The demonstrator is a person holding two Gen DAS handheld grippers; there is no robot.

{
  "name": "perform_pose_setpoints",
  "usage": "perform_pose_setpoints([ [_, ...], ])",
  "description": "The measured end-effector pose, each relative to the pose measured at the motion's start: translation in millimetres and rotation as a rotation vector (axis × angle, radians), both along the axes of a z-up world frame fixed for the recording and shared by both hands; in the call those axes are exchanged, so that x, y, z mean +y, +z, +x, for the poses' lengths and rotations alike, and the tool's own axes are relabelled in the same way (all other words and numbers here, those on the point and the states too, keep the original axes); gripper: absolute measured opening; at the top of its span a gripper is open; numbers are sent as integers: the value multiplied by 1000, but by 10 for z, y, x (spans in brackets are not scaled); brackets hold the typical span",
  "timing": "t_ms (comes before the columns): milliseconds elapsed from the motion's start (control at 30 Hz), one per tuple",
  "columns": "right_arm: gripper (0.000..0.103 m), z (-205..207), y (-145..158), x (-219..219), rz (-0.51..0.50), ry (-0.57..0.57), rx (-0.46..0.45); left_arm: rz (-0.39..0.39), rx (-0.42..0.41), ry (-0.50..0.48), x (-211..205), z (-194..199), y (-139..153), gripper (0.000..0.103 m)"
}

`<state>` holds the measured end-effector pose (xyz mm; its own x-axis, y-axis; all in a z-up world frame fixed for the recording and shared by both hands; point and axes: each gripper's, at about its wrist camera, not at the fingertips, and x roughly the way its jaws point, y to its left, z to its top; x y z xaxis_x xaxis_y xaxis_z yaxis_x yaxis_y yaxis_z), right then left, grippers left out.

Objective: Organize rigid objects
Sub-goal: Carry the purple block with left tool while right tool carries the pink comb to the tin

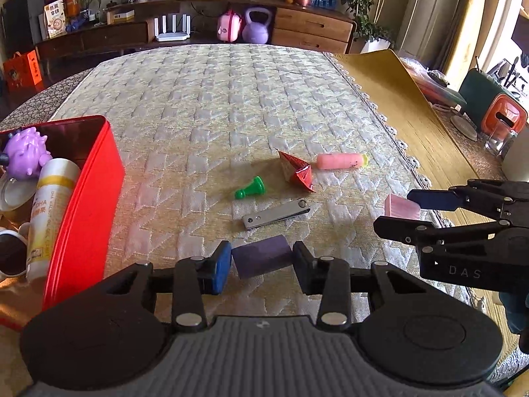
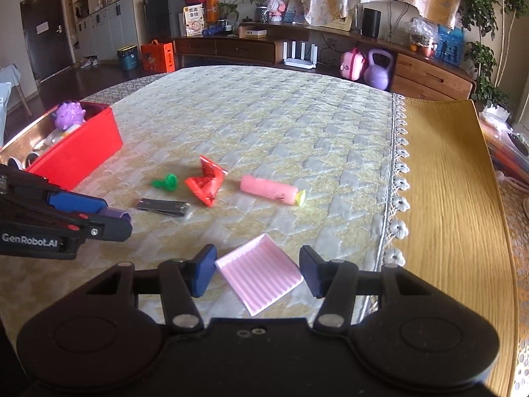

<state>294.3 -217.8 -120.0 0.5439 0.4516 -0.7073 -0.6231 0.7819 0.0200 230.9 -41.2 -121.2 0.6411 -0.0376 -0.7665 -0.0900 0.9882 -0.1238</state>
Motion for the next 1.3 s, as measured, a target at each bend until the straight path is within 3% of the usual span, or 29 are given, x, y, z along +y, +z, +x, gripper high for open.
perform_pose_setpoints([
  [400,55,-551,426,308,42,-33,-21,-16,-40,52,328,-370,387,40],
  [833,55,-1010,831,1011,58,60,-75,-30,-98,103,921,-686,819,40],
  [1300,55,-1188,856,1764,44,137,-90,2,-89,176,1742,-808,813,40],
])
